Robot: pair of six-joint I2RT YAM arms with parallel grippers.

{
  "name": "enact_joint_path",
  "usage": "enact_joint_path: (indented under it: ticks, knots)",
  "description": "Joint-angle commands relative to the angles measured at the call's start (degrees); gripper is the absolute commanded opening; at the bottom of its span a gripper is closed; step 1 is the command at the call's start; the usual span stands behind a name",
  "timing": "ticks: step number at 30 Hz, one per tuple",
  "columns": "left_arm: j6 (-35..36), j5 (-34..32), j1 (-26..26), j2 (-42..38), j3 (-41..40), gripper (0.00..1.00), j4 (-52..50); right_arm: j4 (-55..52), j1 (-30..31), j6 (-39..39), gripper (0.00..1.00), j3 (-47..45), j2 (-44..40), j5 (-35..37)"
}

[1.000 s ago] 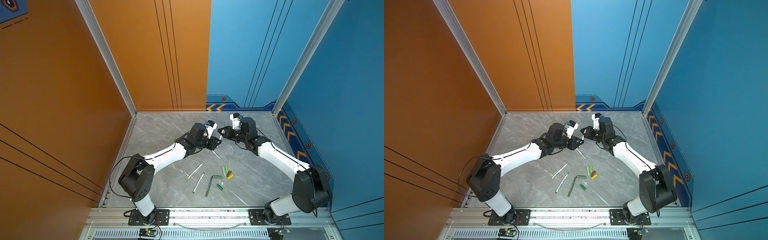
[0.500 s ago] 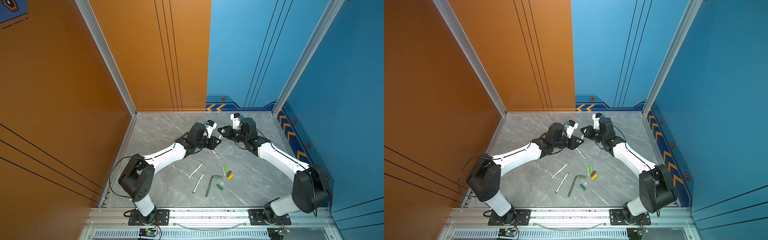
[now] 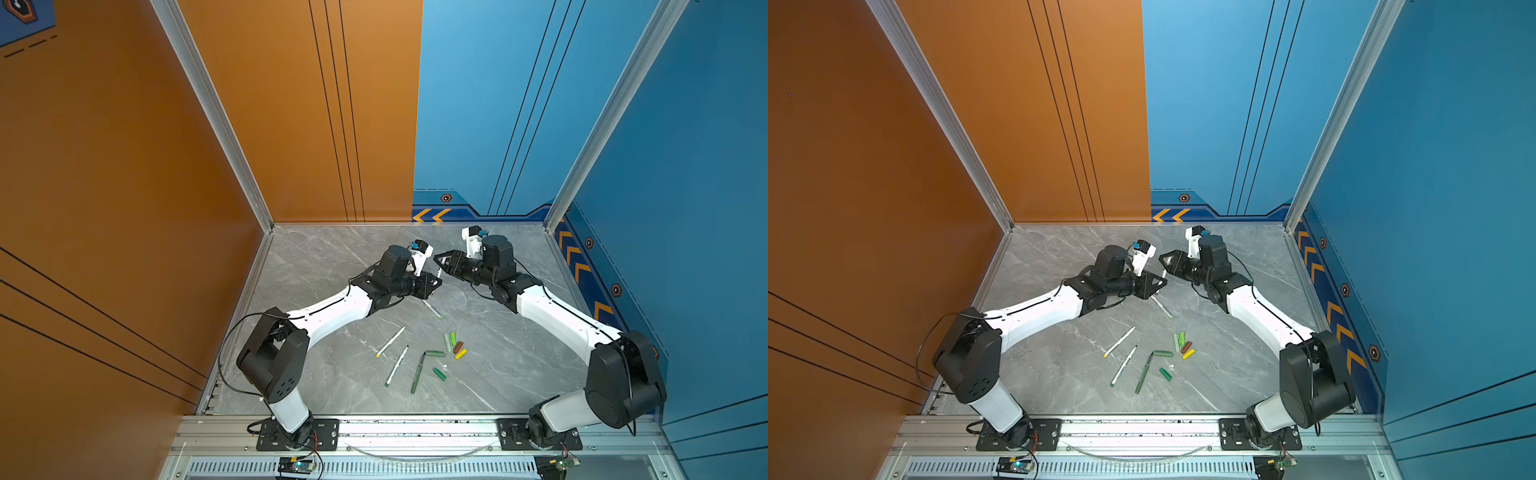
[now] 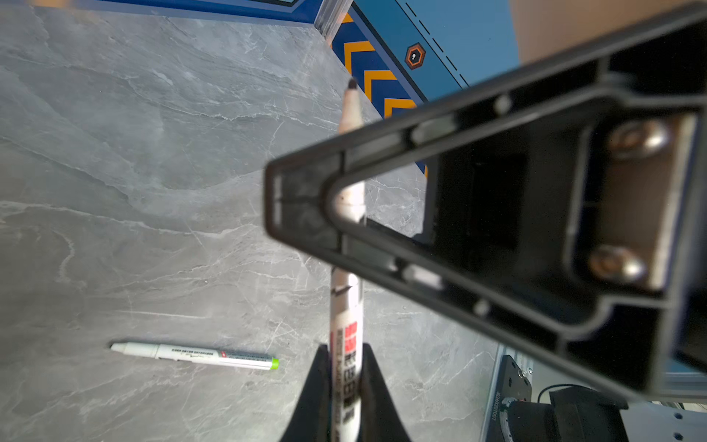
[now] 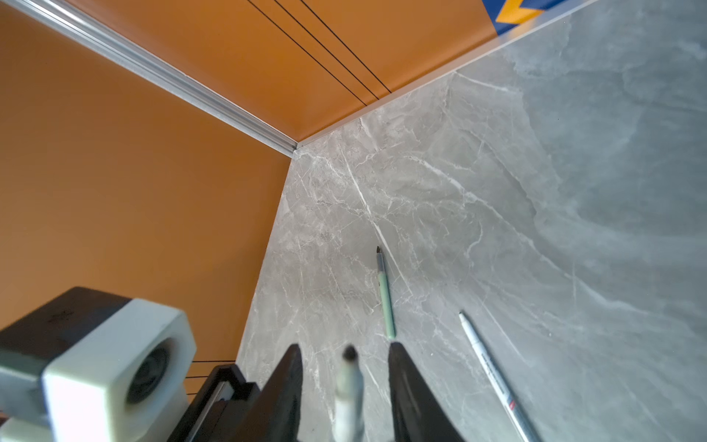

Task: Insert pens into pen caps
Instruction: Pass a pen, then pick up the pen cap from the center of the table.

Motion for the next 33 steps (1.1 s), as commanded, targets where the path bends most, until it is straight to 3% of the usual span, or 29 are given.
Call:
enact_joint_path:
  ticks: [1,9,13,22,33]
  knots:
    - [0.78,-3.42,1.20,-2.69,-2.11,0.00,-2.67,-10.10,-0.54,-2.08,0.51,0.61,-4.44,4.13]
    - [7.27,-5.50,2.25,-9.43,-6.34,0.00,-9.70,-38.15,4.50,-2.94,0.51,-2.09,-15.46,22.20]
    - [10.40,-7.21,0.75,-13.29,-8.62,0.00,-15.09,-45.92,8.85,-0.80,0.47,-4.81,-18.05,25.00]
    - [12.04,-11.85,-3.18,-20.38,-16.40,0.00,-17.51,-43.73,17.60,6.28,0.45,-12.49,-16.06,22.30]
    - [16.33,-14.40,-10.81,-20.33,-17.18,0.00,-17.58,-37.88,16.36,6.92,0.37,-16.61,-11.32,22.88]
